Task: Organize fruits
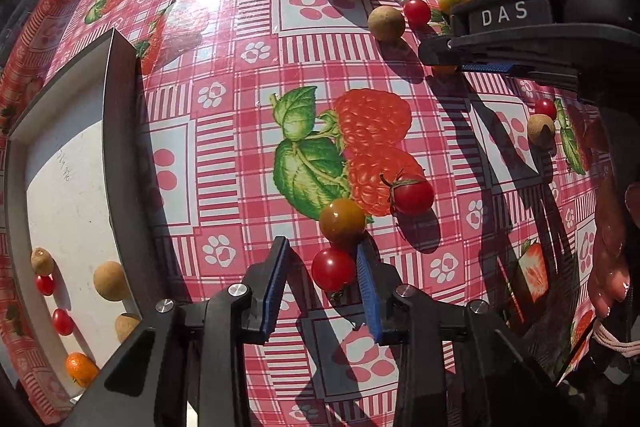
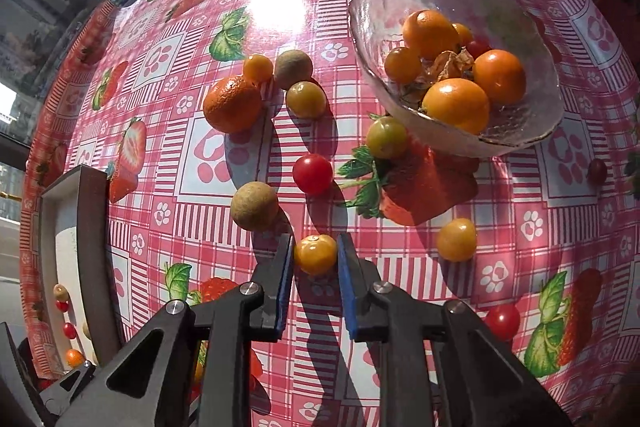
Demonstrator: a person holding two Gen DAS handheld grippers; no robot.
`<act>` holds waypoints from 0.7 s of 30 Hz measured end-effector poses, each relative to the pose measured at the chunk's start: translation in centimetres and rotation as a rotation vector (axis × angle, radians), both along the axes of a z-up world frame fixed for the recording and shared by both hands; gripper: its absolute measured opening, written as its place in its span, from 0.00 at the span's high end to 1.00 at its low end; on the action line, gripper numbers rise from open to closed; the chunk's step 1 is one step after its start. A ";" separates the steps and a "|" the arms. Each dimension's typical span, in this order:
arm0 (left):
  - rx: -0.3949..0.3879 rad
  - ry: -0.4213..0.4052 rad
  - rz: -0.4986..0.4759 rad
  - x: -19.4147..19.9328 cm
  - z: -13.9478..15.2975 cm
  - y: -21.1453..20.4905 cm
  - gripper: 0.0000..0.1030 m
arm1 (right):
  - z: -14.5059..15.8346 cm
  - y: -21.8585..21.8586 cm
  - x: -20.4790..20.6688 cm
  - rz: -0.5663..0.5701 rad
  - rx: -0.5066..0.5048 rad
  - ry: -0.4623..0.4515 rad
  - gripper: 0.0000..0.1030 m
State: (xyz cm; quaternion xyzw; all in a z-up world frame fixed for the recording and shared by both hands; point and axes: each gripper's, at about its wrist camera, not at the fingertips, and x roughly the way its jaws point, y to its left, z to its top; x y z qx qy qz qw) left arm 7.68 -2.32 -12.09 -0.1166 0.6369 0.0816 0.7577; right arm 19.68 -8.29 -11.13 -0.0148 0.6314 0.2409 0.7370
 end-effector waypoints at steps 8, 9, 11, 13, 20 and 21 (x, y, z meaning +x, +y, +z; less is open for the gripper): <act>-0.050 0.011 -0.040 -1.8 0.6 -0.4 0.78 | 0.5 -2.9 -2.5 -0.042 0.043 0.073 0.78; -0.064 0.010 -0.038 -2.1 0.8 -0.3 0.78 | 0.6 -3.3 -2.9 -0.045 0.048 0.078 0.78; -0.083 0.006 -0.039 -2.6 1.2 -0.2 0.78 | 0.8 -4.0 -3.8 -0.052 0.059 0.095 0.78; -0.101 -0.002 -0.041 -3.0 1.5 0.1 0.78 | 1.0 -4.7 -4.7 -0.065 0.069 0.113 0.78; -0.118 -0.017 -0.052 -3.7 2.6 1.0 0.78 | 1.7 -5.9 -7.4 -0.080 0.071 0.153 0.78; -0.119 -0.016 -0.052 -3.8 2.6 1.1 0.78 | 1.8 -5.9 -7.8 -0.084 0.071 0.156 0.78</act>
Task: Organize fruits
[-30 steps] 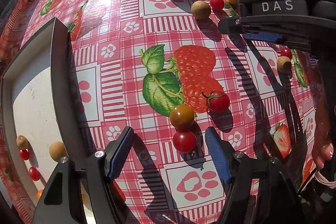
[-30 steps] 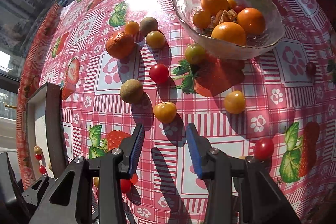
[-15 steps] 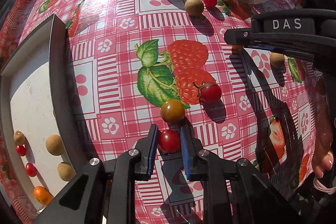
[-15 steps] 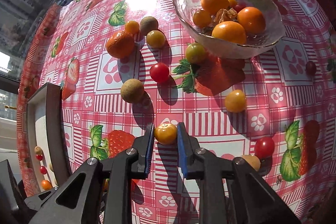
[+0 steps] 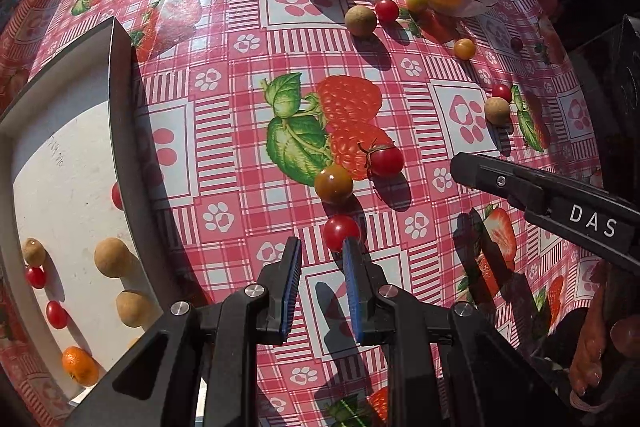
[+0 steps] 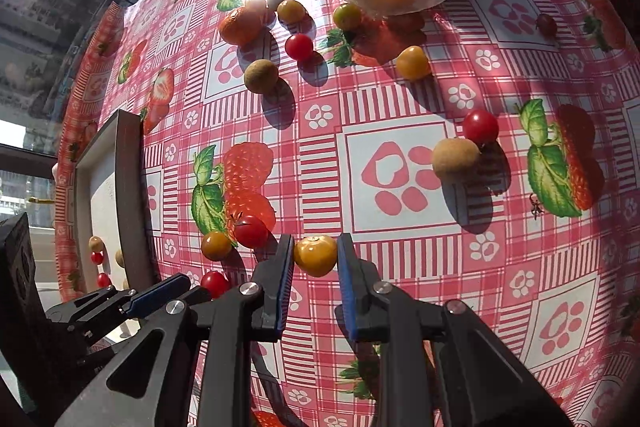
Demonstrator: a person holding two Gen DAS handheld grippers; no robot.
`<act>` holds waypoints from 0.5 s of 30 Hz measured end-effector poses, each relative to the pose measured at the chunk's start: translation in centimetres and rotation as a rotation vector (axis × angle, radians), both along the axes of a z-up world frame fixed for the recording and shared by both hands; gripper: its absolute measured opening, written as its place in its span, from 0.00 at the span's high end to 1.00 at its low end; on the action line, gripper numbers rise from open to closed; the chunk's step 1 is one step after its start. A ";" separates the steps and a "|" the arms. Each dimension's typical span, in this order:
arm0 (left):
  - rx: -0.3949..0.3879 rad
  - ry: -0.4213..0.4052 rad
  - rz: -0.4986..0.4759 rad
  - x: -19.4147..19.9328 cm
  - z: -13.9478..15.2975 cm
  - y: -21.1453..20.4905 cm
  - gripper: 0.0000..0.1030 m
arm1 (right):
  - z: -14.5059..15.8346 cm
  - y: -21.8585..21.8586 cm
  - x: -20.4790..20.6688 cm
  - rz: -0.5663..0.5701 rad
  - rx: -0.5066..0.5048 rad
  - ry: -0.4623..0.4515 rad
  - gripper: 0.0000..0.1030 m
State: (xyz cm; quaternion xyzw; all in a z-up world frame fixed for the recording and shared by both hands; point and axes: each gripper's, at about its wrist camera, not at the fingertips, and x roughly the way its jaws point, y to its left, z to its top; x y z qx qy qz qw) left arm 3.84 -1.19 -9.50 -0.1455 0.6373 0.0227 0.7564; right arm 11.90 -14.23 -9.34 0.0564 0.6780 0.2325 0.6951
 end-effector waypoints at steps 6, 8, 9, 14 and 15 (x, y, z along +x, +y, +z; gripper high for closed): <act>-0.003 0.031 -0.017 0.8 -1.2 0.5 0.77 | 0.3 -0.4 -1.2 -0.008 -0.008 0.017 0.78; -0.009 0.026 -0.024 0.7 -1.1 0.4 0.75 | 0.3 -0.5 -1.5 -0.012 -0.013 0.023 0.78; -0.011 0.024 -0.022 0.6 -0.9 0.3 0.58 | 0.3 -0.6 -1.6 -0.014 -0.013 0.025 0.78; 0.026 -0.024 -0.020 0.6 -0.1 -0.7 0.21 | 0.5 -1.3 -1.8 -0.033 -0.013 0.028 0.78; 0.035 -0.016 -0.026 0.7 -0.2 -0.9 0.21 | 0.5 -1.4 -1.8 -0.036 -0.013 0.029 0.78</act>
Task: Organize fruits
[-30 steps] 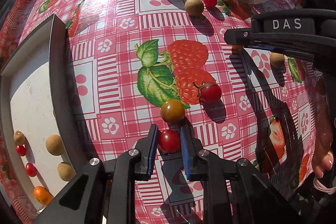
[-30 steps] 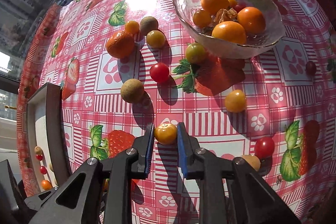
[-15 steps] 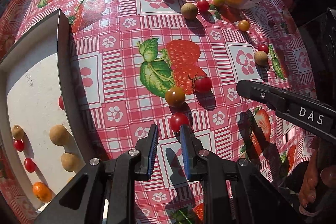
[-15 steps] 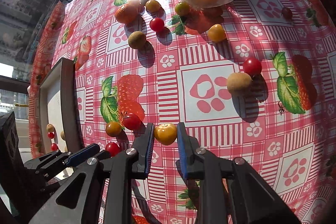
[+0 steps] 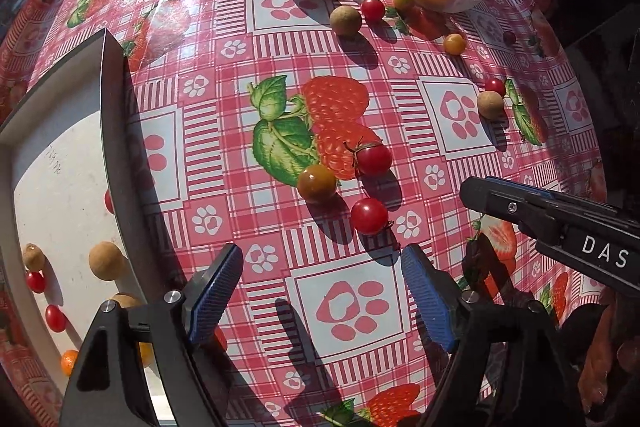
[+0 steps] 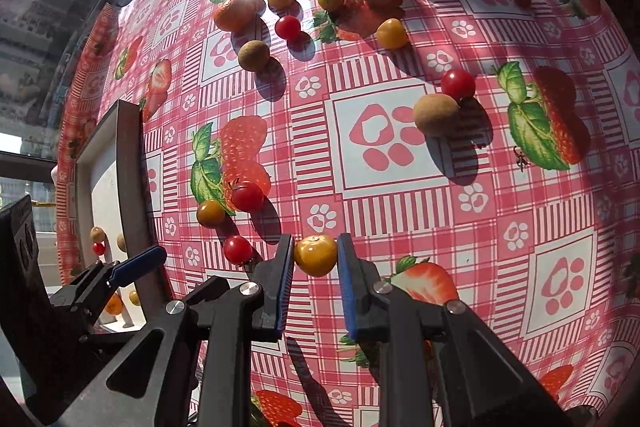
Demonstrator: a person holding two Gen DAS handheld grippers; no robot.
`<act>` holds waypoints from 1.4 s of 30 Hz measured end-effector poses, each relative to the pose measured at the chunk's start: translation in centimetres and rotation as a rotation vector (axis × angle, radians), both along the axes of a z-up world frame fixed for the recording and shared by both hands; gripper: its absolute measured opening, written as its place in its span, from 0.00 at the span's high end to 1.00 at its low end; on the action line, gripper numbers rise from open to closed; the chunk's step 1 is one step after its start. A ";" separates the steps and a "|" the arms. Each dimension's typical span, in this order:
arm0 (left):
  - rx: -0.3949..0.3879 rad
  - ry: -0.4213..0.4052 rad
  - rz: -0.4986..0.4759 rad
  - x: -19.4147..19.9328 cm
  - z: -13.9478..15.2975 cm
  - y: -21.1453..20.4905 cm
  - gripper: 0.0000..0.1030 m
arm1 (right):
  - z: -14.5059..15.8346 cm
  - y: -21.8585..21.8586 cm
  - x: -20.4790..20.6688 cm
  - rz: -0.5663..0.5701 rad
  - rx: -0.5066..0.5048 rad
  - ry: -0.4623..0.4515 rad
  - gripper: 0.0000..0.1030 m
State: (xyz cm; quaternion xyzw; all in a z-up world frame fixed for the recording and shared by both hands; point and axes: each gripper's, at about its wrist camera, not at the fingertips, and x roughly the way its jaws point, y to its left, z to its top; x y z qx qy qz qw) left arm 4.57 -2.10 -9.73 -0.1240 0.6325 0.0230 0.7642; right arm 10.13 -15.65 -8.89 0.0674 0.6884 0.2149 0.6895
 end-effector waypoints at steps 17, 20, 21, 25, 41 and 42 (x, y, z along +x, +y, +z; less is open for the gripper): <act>0.059 0.059 0.028 3.8 -2.6 -5.1 0.43 | -0.3 -2.9 0.2 -0.059 -0.011 0.013 0.78; 0.101 0.053 0.016 3.8 -2.6 -5.6 0.66 | -0.2 -3.3 0.2 -0.067 -0.010 0.013 0.78; 0.094 0.049 0.009 3.7 -2.5 -5.8 0.77 | -0.2 -3.4 0.2 -0.070 -0.011 0.014 0.78; 0.029 0.052 0.013 2.7 -2.1 -3.4 0.78 | -0.1 -3.5 0.2 -0.075 -0.008 0.013 0.78; -0.034 -0.015 0.065 -0.7 2.1 2.6 0.78 | 1.5 0.4 -0.3 -0.004 0.009 -0.006 0.78; -0.036 -0.022 0.072 -1.0 2.3 3.1 0.78 | 1.7 0.9 -0.4 0.005 0.010 -0.008 0.78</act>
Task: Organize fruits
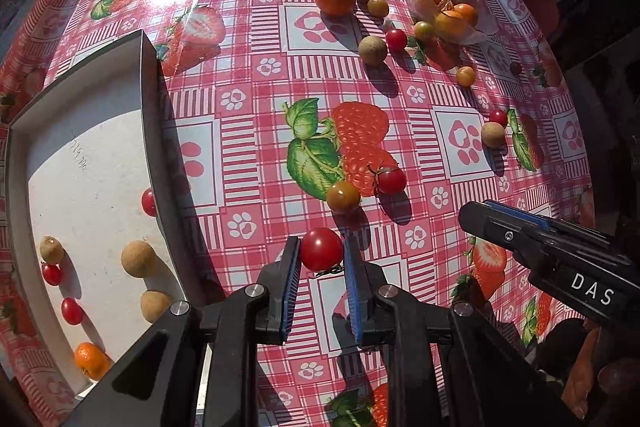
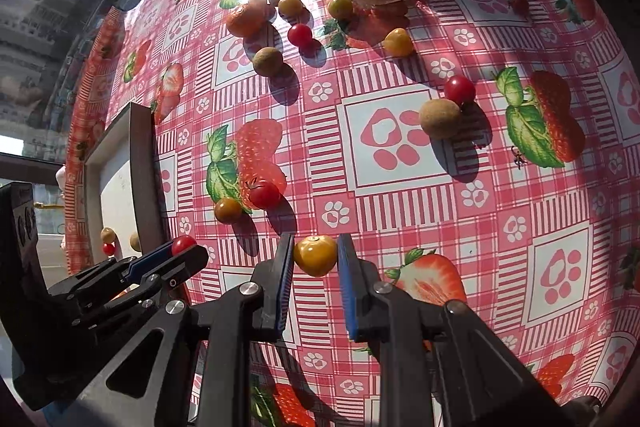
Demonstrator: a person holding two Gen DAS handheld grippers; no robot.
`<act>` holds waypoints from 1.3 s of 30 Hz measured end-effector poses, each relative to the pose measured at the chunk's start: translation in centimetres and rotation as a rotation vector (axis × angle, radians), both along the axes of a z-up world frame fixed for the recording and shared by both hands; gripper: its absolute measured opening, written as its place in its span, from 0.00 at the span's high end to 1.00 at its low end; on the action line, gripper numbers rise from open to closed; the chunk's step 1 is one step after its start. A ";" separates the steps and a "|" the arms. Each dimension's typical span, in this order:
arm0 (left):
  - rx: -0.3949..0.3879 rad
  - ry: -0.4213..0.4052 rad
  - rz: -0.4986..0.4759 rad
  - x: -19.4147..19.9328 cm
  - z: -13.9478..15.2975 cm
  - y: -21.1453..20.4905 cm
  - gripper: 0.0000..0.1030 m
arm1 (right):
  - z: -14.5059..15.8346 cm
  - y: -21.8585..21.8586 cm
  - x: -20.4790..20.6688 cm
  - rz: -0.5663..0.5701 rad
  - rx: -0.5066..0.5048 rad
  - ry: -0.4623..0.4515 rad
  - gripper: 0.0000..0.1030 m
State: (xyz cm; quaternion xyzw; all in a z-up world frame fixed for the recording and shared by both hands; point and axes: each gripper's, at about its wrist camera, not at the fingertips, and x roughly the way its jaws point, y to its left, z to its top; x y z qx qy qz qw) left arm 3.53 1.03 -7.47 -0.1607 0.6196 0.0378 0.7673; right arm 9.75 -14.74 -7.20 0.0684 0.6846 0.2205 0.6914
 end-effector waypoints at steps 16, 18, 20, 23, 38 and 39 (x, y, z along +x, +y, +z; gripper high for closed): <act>0.039 -0.038 0.173 -4.7 1.6 10.1 0.78 | 2.2 10.1 -1.5 0.170 0.034 -0.032 0.78; 0.044 -0.039 0.188 -5.2 1.6 11.4 0.78 | 2.4 11.5 -1.8 0.191 0.038 -0.037 0.78; 0.051 -0.041 0.204 -5.6 1.6 12.6 0.78 | 2.7 12.9 -1.9 0.210 0.043 -0.038 0.78; 0.062 -0.043 0.227 -6.0 1.5 14.6 0.78 | 2.9 14.8 -2.1 0.236 0.051 -0.040 0.78; 0.139 -0.024 0.253 -4.5 -1.2 21.6 0.78 | 1.6 24.1 -1.6 0.320 0.061 -0.032 0.78; 0.144 -0.019 0.251 -4.3 -1.4 21.8 0.78 | 1.4 24.5 -1.5 0.323 0.058 -0.032 0.78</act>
